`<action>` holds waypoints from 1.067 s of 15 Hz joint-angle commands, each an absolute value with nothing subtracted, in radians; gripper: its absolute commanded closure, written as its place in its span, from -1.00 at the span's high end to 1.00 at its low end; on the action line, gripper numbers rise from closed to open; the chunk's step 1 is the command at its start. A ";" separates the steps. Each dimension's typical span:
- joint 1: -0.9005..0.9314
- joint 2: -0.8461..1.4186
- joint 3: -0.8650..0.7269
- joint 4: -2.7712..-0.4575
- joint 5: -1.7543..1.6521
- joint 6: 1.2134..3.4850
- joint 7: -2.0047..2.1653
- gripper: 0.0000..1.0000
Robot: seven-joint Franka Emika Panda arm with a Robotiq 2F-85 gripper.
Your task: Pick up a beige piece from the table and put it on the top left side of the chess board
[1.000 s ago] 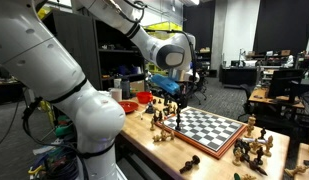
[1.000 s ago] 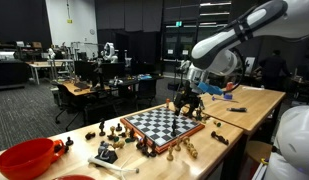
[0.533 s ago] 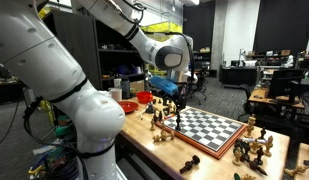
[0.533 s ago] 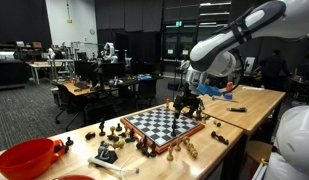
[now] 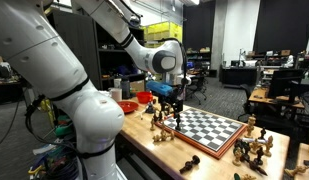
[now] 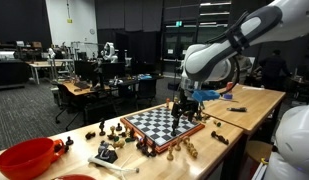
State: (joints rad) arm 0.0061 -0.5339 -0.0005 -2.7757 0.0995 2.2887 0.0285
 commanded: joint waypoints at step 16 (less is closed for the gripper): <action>0.000 -0.323 0.100 -2.774 -0.039 2.390 0.224 0.23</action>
